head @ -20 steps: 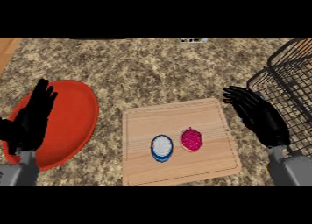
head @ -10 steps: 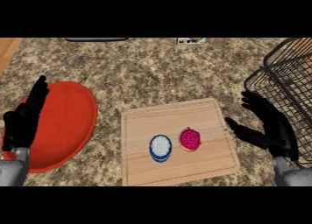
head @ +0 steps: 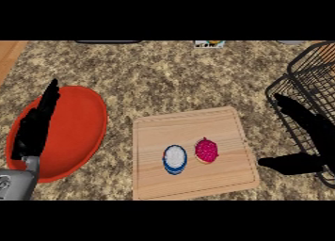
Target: Pick the cupcake from the cutting board and place it in the tiered basket
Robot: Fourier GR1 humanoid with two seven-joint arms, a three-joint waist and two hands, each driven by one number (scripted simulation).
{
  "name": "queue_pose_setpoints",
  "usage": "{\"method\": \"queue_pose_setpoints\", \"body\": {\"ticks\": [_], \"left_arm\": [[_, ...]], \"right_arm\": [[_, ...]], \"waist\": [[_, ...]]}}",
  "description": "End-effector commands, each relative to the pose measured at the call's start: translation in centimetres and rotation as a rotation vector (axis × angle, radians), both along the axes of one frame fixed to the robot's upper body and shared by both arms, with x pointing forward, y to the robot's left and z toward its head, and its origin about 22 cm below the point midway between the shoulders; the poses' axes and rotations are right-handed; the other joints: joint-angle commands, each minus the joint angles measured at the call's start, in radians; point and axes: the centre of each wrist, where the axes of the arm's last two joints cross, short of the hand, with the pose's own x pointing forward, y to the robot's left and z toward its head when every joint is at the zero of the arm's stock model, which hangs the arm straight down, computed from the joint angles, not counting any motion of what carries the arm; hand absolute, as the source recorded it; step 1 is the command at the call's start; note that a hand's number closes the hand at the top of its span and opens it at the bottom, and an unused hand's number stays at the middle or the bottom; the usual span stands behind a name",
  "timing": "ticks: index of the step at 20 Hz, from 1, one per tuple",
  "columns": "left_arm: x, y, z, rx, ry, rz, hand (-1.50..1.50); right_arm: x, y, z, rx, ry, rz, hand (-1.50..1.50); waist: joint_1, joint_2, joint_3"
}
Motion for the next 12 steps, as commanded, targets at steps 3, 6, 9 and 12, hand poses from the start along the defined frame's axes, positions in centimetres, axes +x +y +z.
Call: {"method": "queue_pose_setpoints", "body": {"ticks": [3,6,9,12], "left_arm": [[0.3,0.1,0.0,0.011,-0.007,-0.032,0.00],[0.3,-1.2,0.1,0.008,0.005,-0.027,0.00],[1.3,-0.2,0.5,-0.001,0.001,-0.017,0.00],[0.0,-1.3,-0.4,0.006,0.008,-0.021,0.00]], "right_arm": [[0.9,2.7,6.2,-0.249,0.148,0.158,-1.50],[2.4,5.8,7.1,-0.264,0.197,0.133,-1.50],[4.3,6.8,7.4,-0.295,0.243,0.103,-1.50],[4.0,11.9,5.9,-0.302,0.298,0.105,-1.50]], "waist": [[0.020,0.003,-0.001],[0.023,0.004,0.002],[0.015,0.004,0.002],[0.020,0.004,0.002]]}}
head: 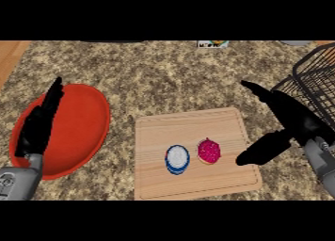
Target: Pick the cupcake from the cutting board and place it in the tiered basket
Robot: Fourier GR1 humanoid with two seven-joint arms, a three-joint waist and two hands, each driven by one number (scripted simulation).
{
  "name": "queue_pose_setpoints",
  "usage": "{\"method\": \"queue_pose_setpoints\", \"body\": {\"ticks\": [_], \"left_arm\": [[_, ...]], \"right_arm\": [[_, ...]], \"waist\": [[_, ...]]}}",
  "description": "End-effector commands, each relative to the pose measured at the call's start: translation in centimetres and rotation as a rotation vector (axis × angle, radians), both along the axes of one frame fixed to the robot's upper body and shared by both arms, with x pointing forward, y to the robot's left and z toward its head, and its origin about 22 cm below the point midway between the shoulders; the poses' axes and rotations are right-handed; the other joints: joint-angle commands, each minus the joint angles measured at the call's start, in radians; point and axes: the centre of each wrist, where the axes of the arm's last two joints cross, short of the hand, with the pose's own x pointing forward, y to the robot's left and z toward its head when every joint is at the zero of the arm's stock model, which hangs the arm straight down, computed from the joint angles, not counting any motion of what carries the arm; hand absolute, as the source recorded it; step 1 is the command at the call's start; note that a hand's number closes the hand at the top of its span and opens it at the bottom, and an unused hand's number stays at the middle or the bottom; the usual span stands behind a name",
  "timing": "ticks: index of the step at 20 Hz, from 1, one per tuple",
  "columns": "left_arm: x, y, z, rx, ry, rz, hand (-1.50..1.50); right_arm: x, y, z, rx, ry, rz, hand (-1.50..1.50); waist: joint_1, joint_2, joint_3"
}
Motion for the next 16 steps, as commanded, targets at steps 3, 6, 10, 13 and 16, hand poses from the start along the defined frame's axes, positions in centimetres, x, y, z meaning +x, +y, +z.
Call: {"method": "queue_pose_setpoints", "body": {"ticks": [3,6,10,13,16], "left_arm": [[0.9,0.3,1.4,-0.012,-0.009,0.007,0.00],[0.8,0.7,-0.6,-0.008,-0.005,0.012,0.00],[-0.5,0.9,-0.9,0.008,-0.001,0.003,0.00],[-1.0,1.0,0.2,-0.012,0.002,0.016,0.00],[-0.7,1.4,0.8,0.016,0.005,0.037,0.00]], "right_arm": [[2.3,4.4,-0.8,-0.050,0.139,0.007,-1.50],[2.6,4.7,-1.5,-0.097,0.178,0.012,-1.50],[1.0,5.0,-3.3,-0.160,0.222,0.018,-1.50],[-0.4,6.8,-3.5,-0.165,0.225,0.016,-1.50],[-0.9,5.8,-4.1,-0.171,0.226,0.031,-1.50]], "waist": [[0.000,0.001,0.001],[-0.010,0.001,0.001],[-0.012,-0.001,0.001],[-0.013,-0.003,0.001],[-0.017,-0.003,0.001]]}}
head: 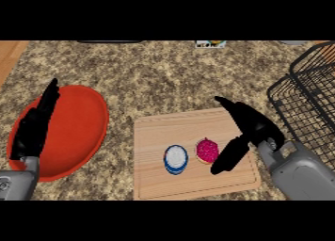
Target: Pick the cupcake from the cutting board and place it in the tiered basket
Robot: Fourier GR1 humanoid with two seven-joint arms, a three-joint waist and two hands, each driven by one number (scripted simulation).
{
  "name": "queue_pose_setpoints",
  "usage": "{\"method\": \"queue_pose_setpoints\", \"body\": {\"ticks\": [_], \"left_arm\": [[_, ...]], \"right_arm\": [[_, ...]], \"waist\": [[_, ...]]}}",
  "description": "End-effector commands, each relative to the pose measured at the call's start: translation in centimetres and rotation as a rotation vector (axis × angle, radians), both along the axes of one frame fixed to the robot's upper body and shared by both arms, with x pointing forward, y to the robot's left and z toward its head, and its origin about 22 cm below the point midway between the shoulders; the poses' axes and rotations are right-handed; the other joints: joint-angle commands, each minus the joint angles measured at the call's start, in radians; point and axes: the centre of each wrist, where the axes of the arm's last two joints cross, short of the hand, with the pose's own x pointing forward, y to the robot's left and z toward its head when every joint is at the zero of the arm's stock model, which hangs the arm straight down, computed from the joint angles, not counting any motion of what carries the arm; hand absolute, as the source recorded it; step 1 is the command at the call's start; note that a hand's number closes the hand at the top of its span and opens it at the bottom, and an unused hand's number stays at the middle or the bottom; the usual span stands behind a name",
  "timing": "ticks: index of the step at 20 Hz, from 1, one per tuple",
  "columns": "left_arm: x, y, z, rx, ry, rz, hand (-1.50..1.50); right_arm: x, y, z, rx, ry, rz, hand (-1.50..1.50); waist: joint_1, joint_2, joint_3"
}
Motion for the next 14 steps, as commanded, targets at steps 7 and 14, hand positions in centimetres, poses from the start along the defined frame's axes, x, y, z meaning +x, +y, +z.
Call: {"method": "queue_pose_setpoints", "body": {"ticks": [7,14], "left_arm": [[-0.4,0.0,-0.8,-0.002,-0.001,-0.003,0.00],[1.6,0.1,-0.7,-0.007,0.008,0.012,0.00]], "right_arm": [[-2.4,1.8,-1.9,-0.158,0.000,0.011,-1.50],[-2.6,1.5,-1.2,-0.203,-0.027,0.025,-1.50]], "waist": [[-0.004,0.000,0.000],[-0.009,0.001,0.000]]}}
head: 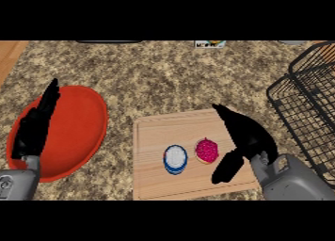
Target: Pick the cupcake from the cutting board and place it in the tiered basket
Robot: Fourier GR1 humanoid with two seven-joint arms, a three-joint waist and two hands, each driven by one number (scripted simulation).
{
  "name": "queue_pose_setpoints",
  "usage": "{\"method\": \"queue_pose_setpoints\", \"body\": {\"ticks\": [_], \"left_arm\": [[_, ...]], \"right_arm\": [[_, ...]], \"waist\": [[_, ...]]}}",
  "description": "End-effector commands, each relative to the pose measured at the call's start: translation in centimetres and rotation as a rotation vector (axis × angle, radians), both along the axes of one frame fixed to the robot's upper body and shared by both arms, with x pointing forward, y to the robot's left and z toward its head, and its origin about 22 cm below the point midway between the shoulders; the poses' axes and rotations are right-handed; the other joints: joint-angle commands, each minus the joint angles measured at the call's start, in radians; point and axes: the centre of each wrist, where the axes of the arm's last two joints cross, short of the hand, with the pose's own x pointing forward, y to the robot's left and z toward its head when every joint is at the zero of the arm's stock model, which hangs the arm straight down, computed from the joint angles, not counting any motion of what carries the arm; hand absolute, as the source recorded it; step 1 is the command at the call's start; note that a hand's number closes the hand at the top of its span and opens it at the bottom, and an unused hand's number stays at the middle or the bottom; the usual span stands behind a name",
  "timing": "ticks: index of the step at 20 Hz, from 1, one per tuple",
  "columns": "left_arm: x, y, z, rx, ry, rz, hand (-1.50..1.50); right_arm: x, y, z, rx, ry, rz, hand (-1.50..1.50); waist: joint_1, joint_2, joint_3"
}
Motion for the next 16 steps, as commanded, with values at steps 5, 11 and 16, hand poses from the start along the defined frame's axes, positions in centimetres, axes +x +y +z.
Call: {"method": "queue_pose_setpoints", "body": {"ticks": [5,11,16], "left_arm": [[0.2,-0.2,0.4,0.005,0.004,-0.005,0.00],[0.2,2.0,1.3,0.014,-0.004,0.003,0.00],[-2.0,-0.5,-1.5,0.007,-0.016,-0.003,0.00]], "right_arm": [[-1.3,2.0,-1.6,-0.103,0.064,-0.033,-1.50],[-0.5,1.2,-2.4,-0.075,0.101,-0.062,-1.50],[-0.4,1.4,-5.4,-0.102,0.128,-0.056,-1.50]], "waist": [[0.001,0.000,0.000],[0.001,0.000,0.000],[0.005,0.001,0.000]]}}
